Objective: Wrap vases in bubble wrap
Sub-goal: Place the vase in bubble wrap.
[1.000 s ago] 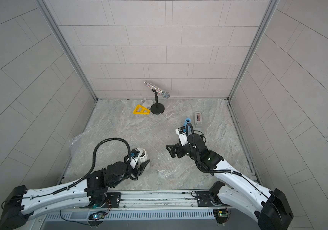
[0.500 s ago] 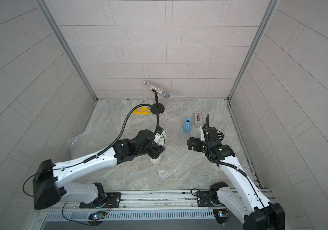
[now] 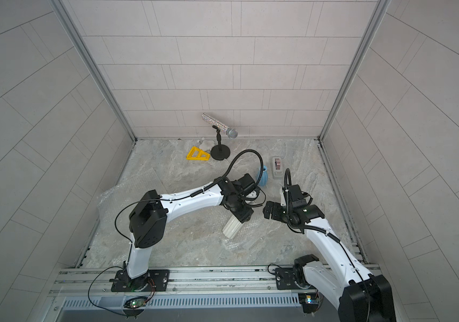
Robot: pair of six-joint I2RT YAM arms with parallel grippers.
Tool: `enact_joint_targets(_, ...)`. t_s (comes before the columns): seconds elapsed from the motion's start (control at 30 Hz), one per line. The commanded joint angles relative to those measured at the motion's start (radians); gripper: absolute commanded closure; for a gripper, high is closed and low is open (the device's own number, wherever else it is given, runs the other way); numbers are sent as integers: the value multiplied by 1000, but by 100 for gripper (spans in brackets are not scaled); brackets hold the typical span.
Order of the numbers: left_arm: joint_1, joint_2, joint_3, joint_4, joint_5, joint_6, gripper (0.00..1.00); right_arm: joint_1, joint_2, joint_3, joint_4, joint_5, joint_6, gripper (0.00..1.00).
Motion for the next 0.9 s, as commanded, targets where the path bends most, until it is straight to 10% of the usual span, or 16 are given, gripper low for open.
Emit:
enact_joint_targets(0.0,-8,42,41,-36,28,13,83,-12,-2,-26,-5,4,22,0)
enact_joint_targets(0.57,-10,140,2,189,20,-97,65,-34,-5,-36,-2,34,29,0)
enact_joint_targets(0.87,-7,93,-34,227,11,-121,28,-28,-23,-41,1,-5,66,4)
